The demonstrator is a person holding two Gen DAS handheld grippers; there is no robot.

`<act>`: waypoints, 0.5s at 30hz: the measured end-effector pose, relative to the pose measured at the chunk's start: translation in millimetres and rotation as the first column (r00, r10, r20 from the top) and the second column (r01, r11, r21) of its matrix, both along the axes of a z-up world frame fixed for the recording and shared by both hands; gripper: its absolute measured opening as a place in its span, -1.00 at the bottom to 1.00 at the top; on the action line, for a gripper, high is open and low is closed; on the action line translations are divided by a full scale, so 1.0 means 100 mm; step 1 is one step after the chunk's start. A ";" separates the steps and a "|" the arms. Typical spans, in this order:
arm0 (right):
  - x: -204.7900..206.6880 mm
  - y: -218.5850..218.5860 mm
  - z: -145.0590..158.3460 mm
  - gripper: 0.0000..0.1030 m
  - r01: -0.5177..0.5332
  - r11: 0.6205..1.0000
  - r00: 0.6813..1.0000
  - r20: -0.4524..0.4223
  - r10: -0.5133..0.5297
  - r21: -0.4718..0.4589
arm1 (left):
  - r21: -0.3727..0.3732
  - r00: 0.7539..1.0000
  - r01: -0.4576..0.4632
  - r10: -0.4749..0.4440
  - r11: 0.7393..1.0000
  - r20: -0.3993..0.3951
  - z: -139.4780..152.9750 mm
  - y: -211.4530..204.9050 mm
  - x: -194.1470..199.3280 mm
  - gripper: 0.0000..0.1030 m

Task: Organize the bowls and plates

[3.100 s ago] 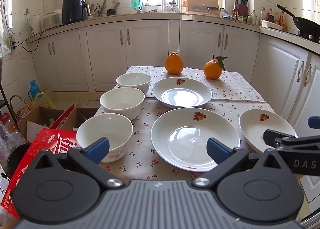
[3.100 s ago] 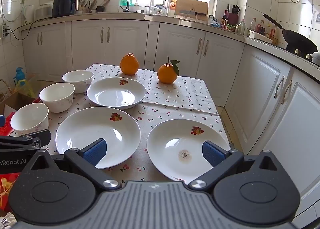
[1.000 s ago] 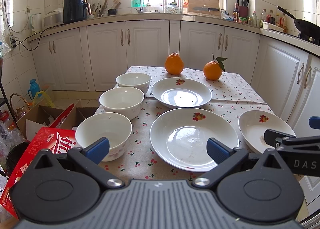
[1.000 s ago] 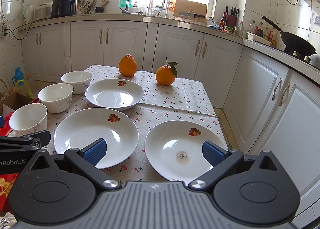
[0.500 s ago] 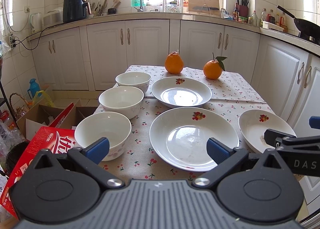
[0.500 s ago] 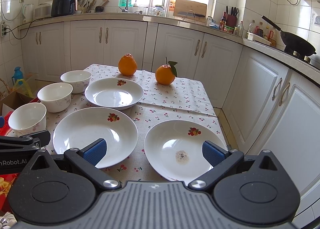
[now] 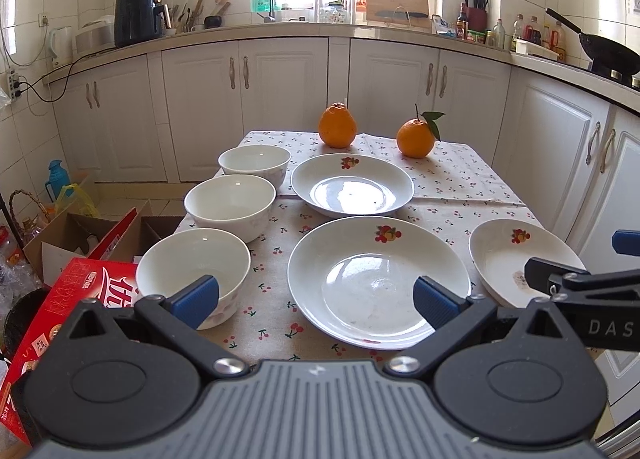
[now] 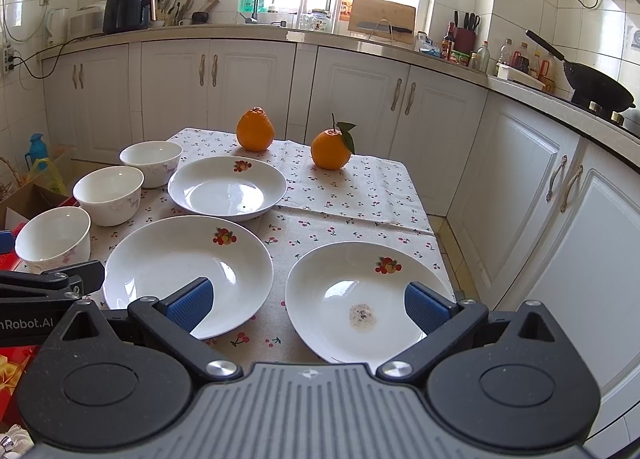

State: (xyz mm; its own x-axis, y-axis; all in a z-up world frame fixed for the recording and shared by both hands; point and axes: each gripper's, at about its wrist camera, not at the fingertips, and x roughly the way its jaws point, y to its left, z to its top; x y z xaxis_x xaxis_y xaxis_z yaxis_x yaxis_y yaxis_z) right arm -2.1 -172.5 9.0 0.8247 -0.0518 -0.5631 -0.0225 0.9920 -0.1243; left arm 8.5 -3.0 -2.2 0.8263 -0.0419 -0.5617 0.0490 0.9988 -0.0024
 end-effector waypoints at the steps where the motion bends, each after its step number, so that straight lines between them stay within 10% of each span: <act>1: 0.01 -0.01 0.00 1.00 -0.006 1.000 1.000 -0.002 0.006 0.003 | 0.000 1.000 0.009 -0.009 1.000 -0.004 0.00 0.00 0.02 0.99; 15: 0.11 -0.52 -0.08 1.00 -0.061 0.998 0.997 -0.046 0.061 0.005 | -0.011 0.997 0.073 -0.072 0.997 0.032 0.08 0.02 0.27 0.99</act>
State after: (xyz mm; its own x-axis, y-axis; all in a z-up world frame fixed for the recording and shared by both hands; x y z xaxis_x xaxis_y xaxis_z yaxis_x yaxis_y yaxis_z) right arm 9.4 -224.0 1.1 0.7994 -0.0003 -0.6007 -0.0887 0.9890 -0.1186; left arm 35.2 -1.1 5.8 0.8380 -0.1088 -0.5347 0.1215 0.9925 -0.0116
